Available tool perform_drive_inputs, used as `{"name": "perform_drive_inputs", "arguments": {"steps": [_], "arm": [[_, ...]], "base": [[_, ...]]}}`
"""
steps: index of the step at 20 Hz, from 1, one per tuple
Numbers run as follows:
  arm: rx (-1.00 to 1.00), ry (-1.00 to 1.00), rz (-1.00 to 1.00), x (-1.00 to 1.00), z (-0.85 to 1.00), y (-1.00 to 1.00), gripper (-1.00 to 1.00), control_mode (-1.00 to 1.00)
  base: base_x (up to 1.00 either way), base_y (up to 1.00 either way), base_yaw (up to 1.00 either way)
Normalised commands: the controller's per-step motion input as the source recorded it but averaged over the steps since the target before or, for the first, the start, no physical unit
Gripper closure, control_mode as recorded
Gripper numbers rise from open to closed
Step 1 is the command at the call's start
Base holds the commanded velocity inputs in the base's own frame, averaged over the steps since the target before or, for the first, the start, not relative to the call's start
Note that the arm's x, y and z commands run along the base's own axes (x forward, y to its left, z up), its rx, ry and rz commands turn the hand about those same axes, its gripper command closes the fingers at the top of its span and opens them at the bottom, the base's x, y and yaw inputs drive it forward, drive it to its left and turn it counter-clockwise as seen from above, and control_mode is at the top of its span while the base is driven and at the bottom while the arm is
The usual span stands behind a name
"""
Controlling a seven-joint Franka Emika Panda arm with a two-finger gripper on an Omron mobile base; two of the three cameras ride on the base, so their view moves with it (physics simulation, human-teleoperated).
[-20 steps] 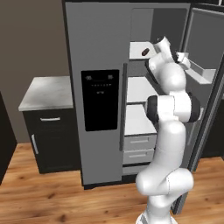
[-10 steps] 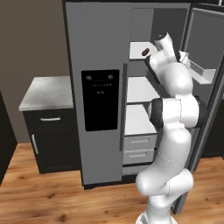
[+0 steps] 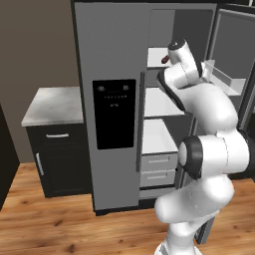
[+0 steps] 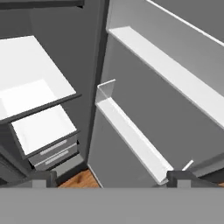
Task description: Move the hot dog bun to the plate on the dining table and place the condiment next to that plate. Then navigate to the fridge and take the sausage and place it on the plate as well.
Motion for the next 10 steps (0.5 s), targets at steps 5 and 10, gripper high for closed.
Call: {"name": "perform_drive_inputs", "arguments": {"steps": [5, 10], "arm": [[0.06, 0.0, 0.24, -0.99, 0.25, 0.48, -1.0, -1.0], [0.1, 0.0, 0.24, -1.0, 0.34, 0.41, -1.0, -1.0]], "base": [[0.0, 0.0, 0.0], [0.0, 0.0, 0.0]]}}
